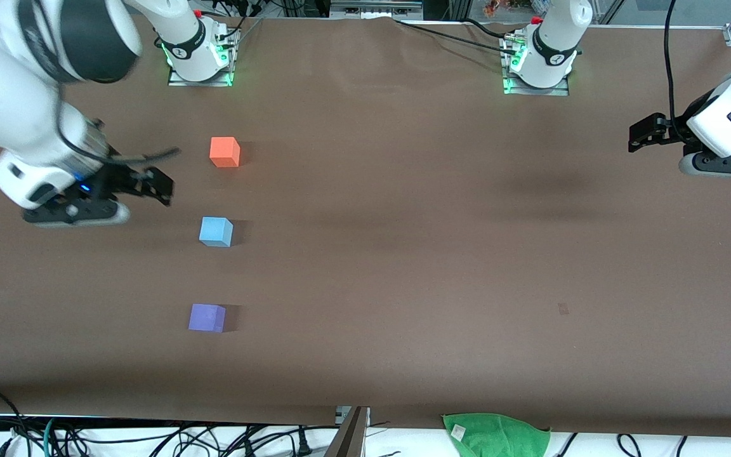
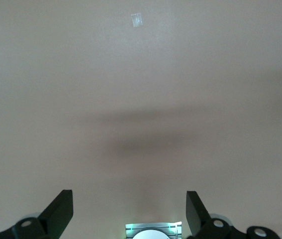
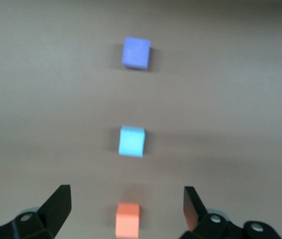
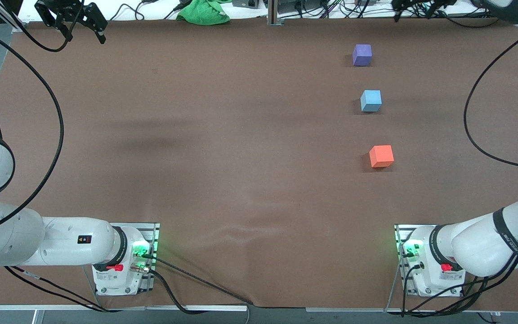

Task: Place blue block between orange and purple blocks
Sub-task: 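Open the right gripper and draw it back from the blue cube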

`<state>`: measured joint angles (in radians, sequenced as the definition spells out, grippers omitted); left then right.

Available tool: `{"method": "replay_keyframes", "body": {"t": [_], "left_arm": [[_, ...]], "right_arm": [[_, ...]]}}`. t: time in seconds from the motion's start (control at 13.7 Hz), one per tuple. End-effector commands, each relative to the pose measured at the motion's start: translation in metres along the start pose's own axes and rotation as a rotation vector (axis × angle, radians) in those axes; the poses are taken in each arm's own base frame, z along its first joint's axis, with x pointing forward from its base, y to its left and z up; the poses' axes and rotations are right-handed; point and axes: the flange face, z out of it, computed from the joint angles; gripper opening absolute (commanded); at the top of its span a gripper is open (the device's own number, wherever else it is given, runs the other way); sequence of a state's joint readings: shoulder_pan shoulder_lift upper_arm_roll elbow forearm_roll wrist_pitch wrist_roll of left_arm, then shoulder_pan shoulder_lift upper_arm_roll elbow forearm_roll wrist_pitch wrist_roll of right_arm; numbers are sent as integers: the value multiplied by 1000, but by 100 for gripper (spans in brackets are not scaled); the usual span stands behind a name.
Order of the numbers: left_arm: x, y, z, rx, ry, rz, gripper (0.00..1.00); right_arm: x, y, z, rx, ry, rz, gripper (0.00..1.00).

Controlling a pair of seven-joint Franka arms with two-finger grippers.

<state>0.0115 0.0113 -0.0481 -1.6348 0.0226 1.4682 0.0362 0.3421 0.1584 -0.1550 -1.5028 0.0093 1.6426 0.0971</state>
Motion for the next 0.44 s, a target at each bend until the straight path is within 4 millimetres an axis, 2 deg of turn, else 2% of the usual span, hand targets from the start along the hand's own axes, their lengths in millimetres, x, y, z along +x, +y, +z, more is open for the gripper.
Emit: {"method": "replay_keyframes", "body": {"t": [0.0,0.22,0.36], "left_arm": [[2,1,-6,-28,0,16,100],[2,1,-6,-28,0,16,100],[2,1,-6,-28,-2,16,100]], "right_arm": [[-27,37,-28,43,-32,-72,100],[-29,46,-37,36,-33,-70,100],[-29,46,-38,36,-33,-73,100]]}}
